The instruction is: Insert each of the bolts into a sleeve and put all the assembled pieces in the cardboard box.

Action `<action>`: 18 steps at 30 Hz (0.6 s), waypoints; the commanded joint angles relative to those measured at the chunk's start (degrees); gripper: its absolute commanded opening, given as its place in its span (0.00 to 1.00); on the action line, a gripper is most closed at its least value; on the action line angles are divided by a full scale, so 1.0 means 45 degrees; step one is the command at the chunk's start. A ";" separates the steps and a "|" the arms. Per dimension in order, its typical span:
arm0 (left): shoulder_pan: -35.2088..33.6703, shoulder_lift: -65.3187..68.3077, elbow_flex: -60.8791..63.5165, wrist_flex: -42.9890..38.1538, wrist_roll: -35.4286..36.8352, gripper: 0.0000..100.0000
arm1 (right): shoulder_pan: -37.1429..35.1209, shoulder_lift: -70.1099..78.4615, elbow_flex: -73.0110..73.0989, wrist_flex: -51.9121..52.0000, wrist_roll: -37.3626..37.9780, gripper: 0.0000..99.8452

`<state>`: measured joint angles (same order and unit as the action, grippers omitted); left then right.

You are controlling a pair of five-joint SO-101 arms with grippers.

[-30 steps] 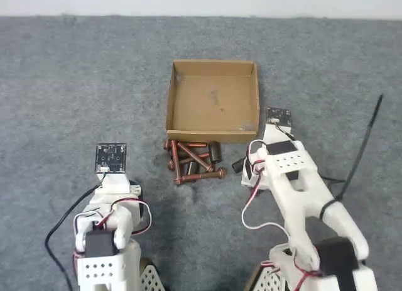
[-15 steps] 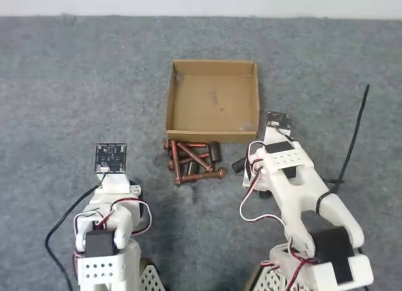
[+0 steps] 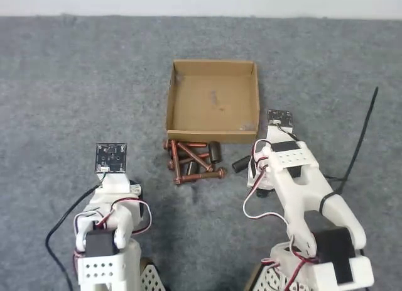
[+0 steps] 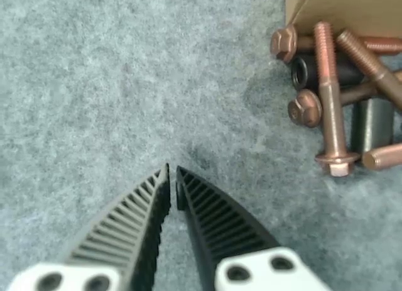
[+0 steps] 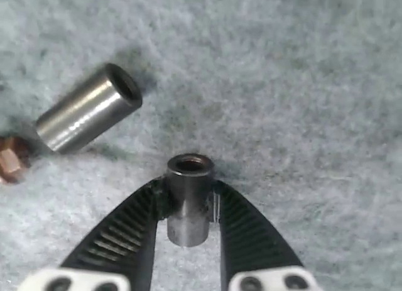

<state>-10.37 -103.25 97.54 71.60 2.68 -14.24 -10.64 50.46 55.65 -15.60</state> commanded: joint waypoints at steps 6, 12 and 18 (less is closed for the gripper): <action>-0.0098 -0.0254 -0.0225 -0.1934 -0.0020 0.01 | 0.0342 -0.0635 -0.0195 -0.0166 0.0860 0.01; -0.0098 -0.0254 -0.0225 -0.2266 0.0000 0.01 | 0.0381 -0.0635 -0.0176 -0.0127 0.1094 0.01; -0.0039 -0.0274 -0.0225 -0.2930 -0.0078 0.01 | 0.0381 -0.0674 0.0195 -0.0166 0.1094 0.01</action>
<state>-10.55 -103.25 97.54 62.90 2.68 -13.45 -10.64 51.25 55.30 -11.47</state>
